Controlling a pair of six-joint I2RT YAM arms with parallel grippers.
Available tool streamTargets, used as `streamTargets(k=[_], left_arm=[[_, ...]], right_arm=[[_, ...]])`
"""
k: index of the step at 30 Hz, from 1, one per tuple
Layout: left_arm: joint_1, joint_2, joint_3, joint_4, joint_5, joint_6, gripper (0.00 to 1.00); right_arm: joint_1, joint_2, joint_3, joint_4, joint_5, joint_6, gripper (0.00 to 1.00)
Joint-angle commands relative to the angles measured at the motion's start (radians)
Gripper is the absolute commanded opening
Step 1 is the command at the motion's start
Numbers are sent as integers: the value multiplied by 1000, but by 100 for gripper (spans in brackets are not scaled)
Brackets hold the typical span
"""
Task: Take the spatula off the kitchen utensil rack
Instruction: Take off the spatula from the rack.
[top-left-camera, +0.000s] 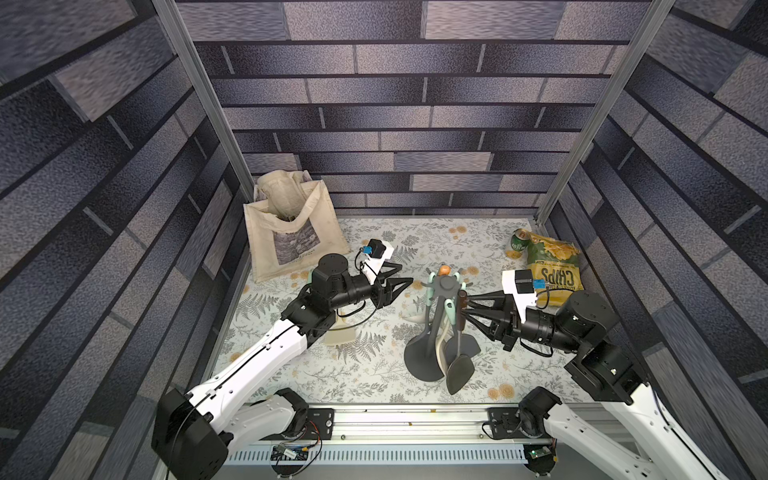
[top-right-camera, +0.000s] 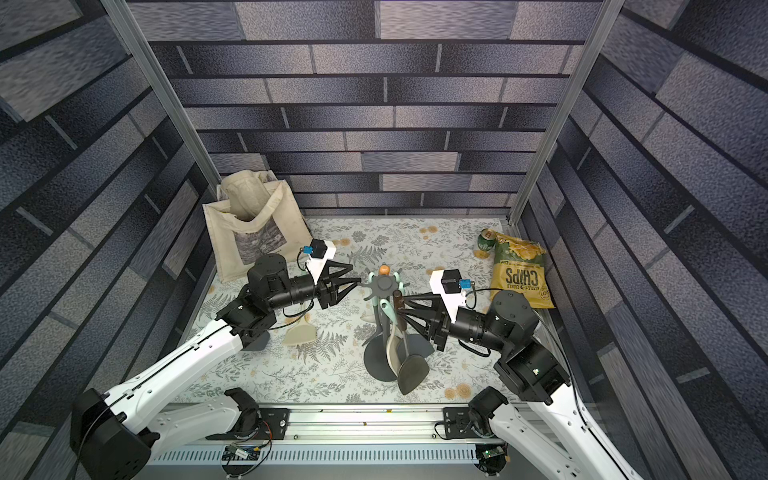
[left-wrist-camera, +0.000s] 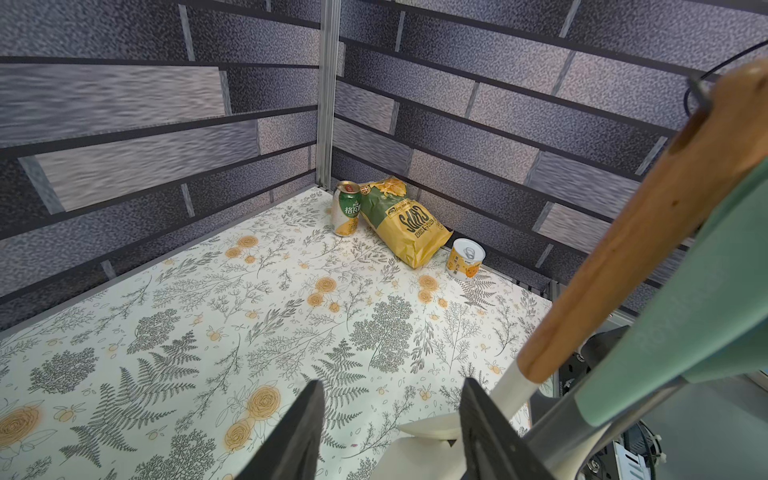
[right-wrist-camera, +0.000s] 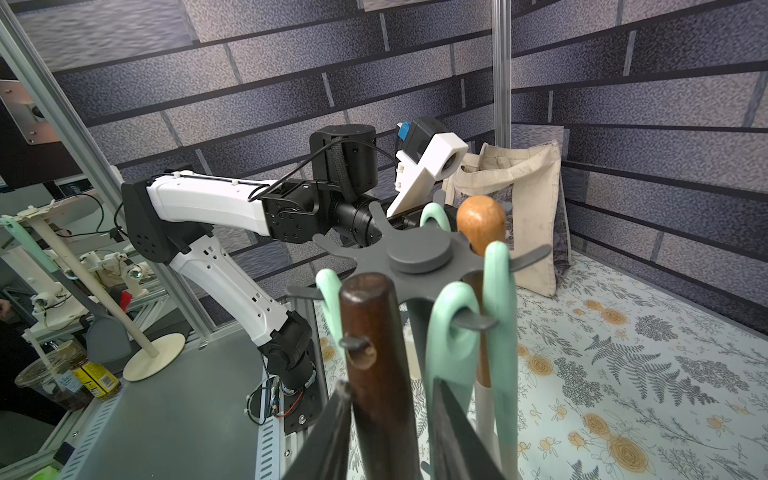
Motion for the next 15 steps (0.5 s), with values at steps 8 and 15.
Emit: streamTargets(k=[8,15], left_arm=[[-5,-12,23,2,2,25,55],[0,-59,1,5,46,5,56]], right_arm=[[20,30,23,-31,89,-53,32],[23,32,5,-2,35,-67,30]])
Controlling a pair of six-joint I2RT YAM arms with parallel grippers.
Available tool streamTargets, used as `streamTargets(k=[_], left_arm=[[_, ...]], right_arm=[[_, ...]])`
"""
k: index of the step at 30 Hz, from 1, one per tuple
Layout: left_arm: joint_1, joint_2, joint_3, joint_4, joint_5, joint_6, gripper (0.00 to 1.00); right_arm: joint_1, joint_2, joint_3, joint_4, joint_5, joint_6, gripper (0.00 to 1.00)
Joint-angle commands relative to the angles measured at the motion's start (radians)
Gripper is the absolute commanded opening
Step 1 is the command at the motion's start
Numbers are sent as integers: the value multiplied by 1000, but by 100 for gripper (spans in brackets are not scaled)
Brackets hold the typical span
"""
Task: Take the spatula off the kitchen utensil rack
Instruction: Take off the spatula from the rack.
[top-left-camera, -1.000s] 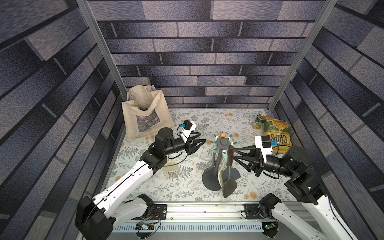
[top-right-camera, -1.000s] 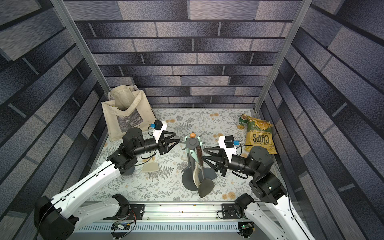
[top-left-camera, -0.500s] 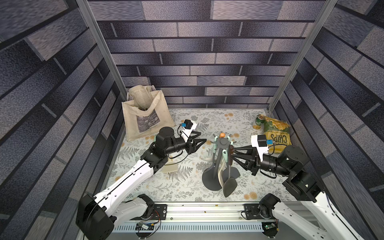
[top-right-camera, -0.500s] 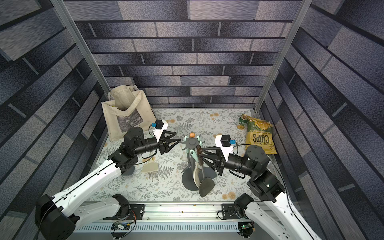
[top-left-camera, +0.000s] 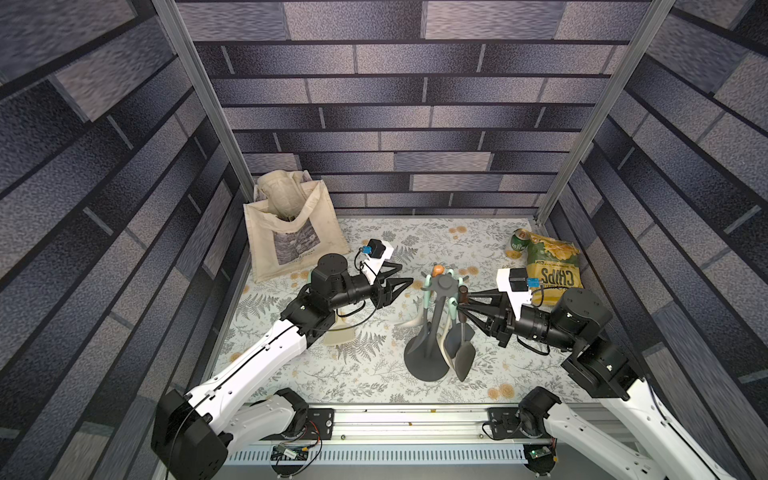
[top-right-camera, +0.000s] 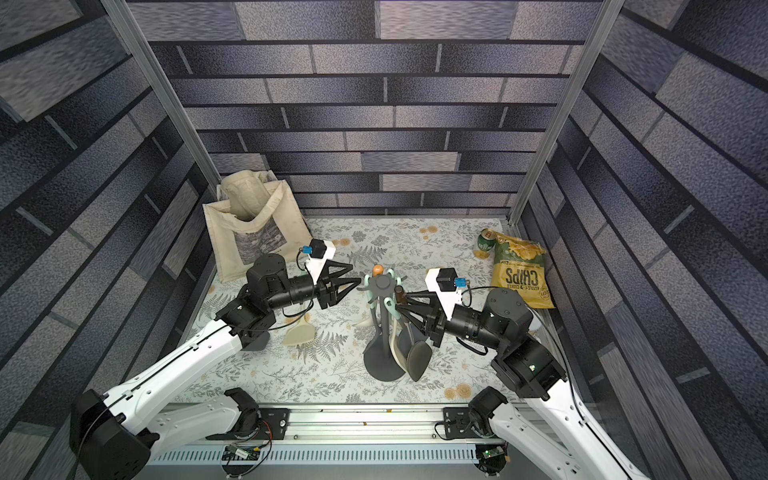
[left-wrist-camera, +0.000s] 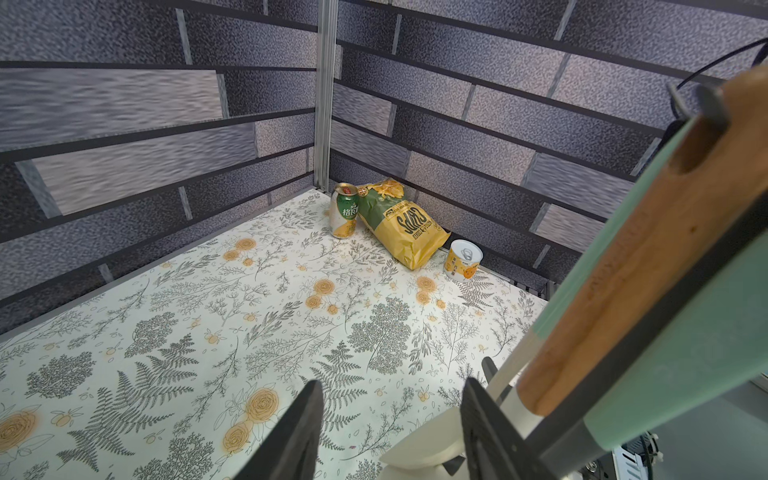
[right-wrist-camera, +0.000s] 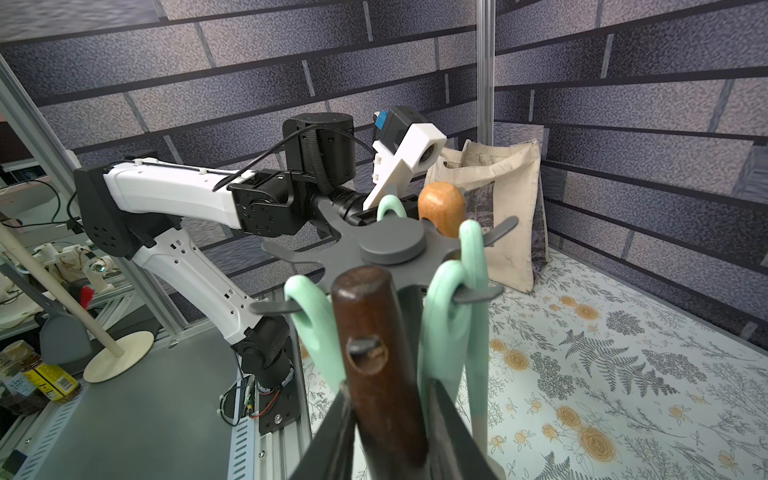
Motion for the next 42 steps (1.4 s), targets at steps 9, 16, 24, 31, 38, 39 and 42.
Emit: streamTargets(k=[9,16,24,31,38,39,42], left_arm=[[43,-118,-30,-2,184,-59,60],[36,-164,-58,31,276,-99,60],[-100,-122,-100,98,114,-76,57],[-145,-72,-79,117,83,-52,57],[-192,-58,-101,125,-31,-28,58],[-193,-55,-109,134,-48,-30,58],[-194,-39,-124,164,-73,-41,58]], right_arm=[[11,14,-5,4,-58,-23,21],[11,19,-3,-12,-64,-38,21],[11,20,-3,-26,-51,-56,21],[11,-8,-8,-59,-28,-73,21],[11,0,2,-81,-30,-86,21],[12,0,4,-85,-32,-86,21],[11,-8,1,-86,-31,-86,21]])
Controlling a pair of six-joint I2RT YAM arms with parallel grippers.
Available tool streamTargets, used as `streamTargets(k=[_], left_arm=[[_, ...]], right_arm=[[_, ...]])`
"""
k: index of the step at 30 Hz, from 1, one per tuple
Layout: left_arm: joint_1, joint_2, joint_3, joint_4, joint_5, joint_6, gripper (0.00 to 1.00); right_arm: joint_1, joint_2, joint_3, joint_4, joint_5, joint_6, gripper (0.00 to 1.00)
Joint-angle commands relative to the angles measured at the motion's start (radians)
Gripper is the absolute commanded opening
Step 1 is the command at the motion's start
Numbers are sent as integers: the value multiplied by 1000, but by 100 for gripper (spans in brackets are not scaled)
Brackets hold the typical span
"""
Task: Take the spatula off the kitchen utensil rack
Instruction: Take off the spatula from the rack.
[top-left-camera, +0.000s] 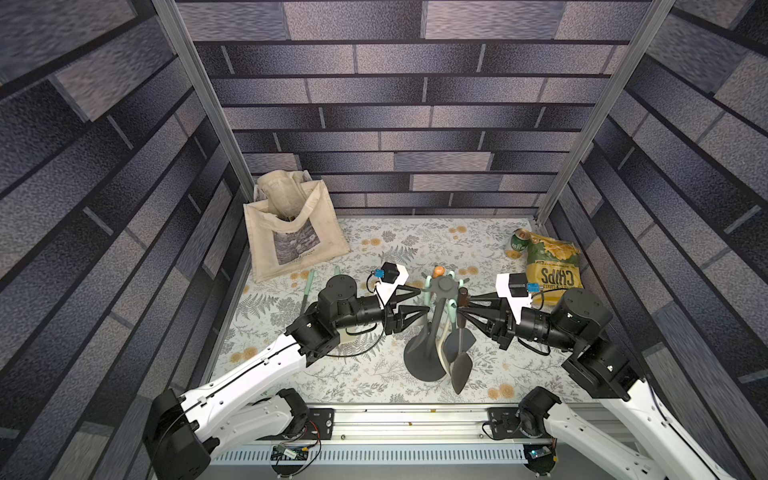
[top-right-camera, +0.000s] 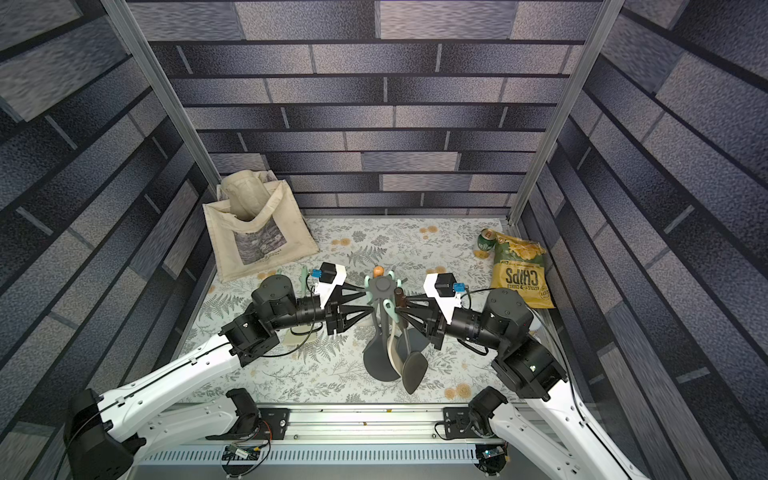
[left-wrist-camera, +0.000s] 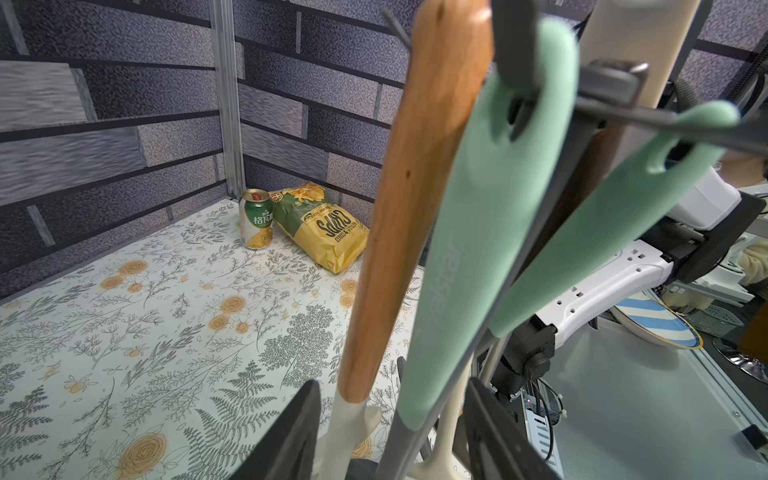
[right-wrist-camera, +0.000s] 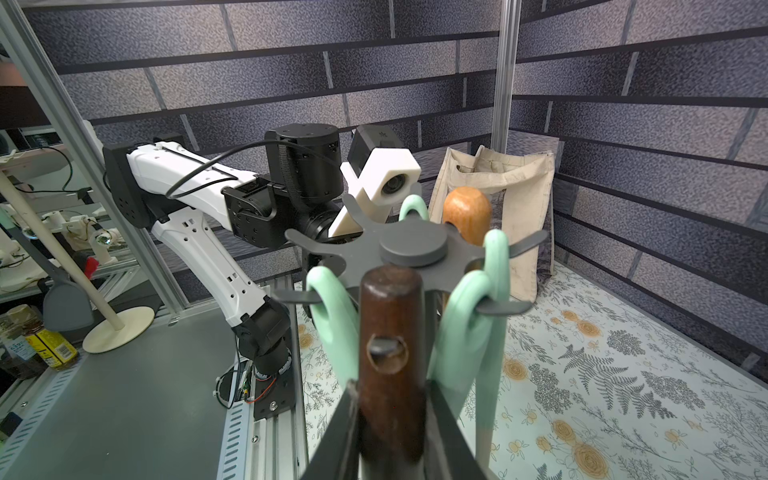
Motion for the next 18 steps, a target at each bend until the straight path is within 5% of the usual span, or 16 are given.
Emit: streamTargets(k=[1,18], left_arm=[[-4,18,-23,56,-66,11,58],[-18,77,50,42,-48,64,50]], right_arm=[[11,-6,-1,-73,9,-9,21],[11,-12,-32,-61,46,-2,21]])
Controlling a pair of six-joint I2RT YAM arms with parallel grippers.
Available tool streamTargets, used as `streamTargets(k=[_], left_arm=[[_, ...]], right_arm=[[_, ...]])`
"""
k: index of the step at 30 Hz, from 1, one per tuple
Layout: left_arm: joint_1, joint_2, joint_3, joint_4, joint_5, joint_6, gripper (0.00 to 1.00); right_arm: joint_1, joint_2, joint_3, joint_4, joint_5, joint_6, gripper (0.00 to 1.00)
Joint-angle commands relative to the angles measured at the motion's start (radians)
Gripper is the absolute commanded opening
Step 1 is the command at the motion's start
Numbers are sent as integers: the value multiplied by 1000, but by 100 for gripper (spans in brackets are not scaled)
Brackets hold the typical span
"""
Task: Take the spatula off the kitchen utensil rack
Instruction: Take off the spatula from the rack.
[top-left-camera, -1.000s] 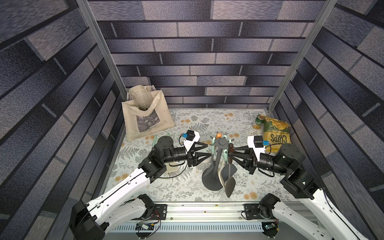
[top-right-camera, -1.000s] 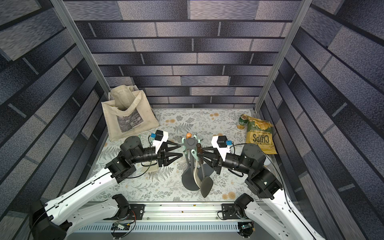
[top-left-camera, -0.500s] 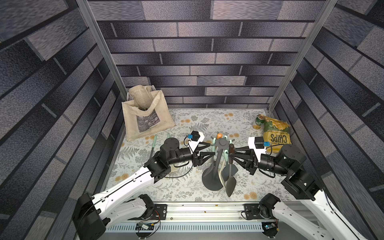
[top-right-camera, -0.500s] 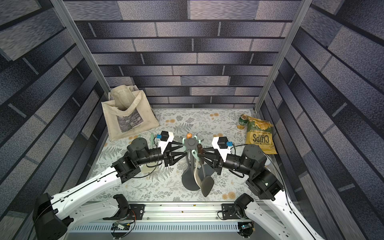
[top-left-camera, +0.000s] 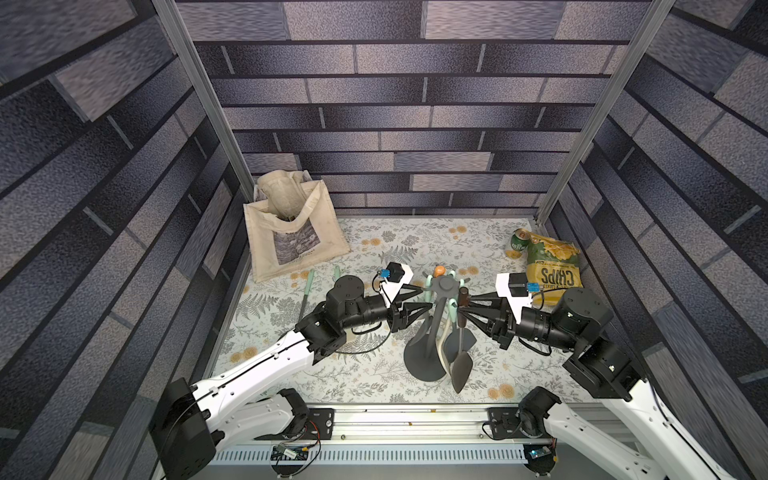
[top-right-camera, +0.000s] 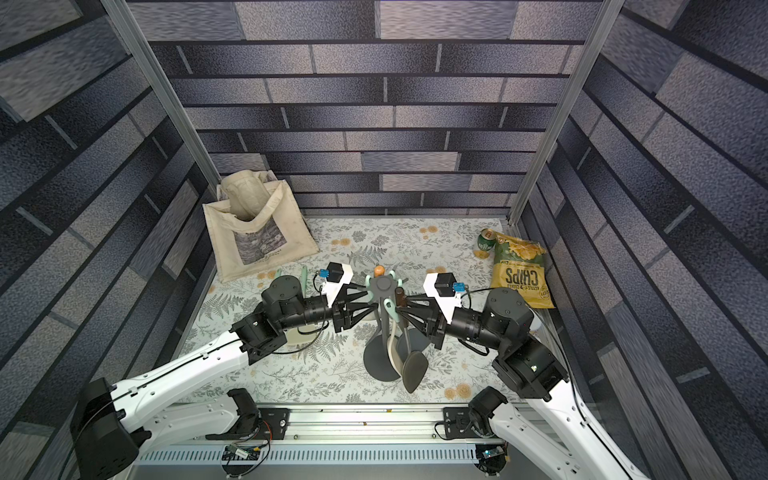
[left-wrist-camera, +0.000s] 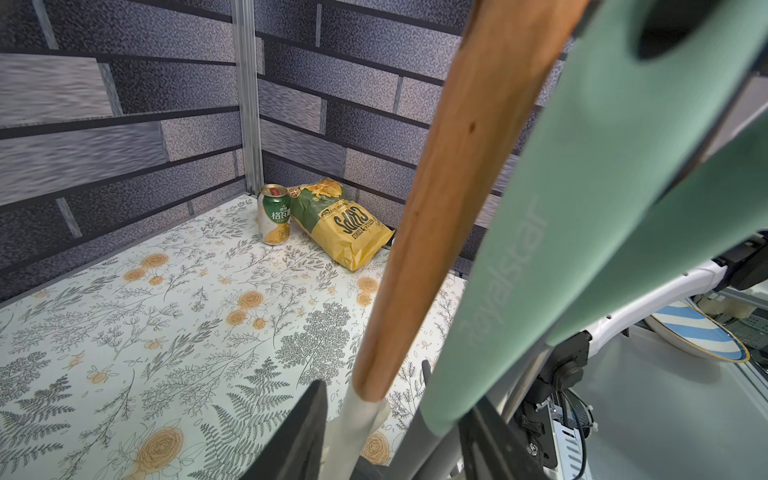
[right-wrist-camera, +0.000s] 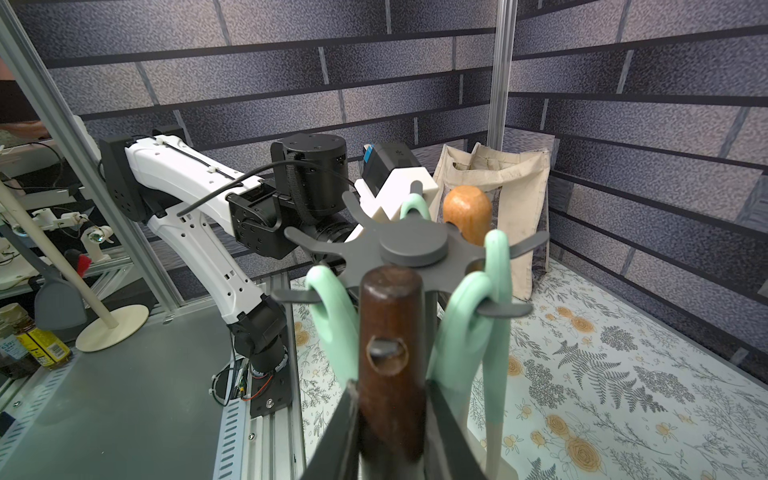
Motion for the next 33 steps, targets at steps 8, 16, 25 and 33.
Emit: streamTargets(k=[8,16,25,33], left_arm=[[-25,-20,55,-23,26,55,46],[-79,-28,73,-36,-15,89,44],[-84,-42,94,-94,-39,126,26],[-90,-48,114,-145,-110,175,9]], right_arm=[[11,-5,-34,-53,23,12,21],[11,3,-45,-36,22,-1,21],[11,-24,-55,-65,56,4,21],[11,-26,-52,-78,63,4,21]])
